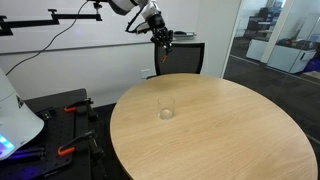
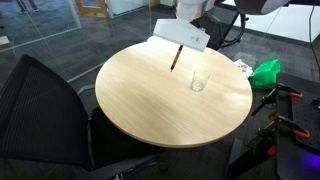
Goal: Take the pen out of the glass
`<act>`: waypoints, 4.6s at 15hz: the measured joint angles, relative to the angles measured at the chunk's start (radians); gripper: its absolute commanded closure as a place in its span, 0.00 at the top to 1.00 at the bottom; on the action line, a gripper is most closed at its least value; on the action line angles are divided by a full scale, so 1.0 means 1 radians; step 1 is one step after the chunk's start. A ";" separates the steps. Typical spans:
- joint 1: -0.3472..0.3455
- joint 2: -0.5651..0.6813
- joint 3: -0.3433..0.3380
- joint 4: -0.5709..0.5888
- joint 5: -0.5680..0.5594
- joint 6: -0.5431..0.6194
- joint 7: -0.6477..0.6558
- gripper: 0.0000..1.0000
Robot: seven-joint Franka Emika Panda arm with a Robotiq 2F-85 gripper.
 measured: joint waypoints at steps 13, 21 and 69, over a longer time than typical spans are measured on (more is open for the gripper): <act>-0.063 0.073 -0.002 -0.007 0.013 0.228 -0.284 0.03; -0.079 0.167 -0.002 0.030 0.265 0.310 -0.728 0.03; 0.141 -0.011 -0.103 0.060 0.476 -0.011 -0.896 1.00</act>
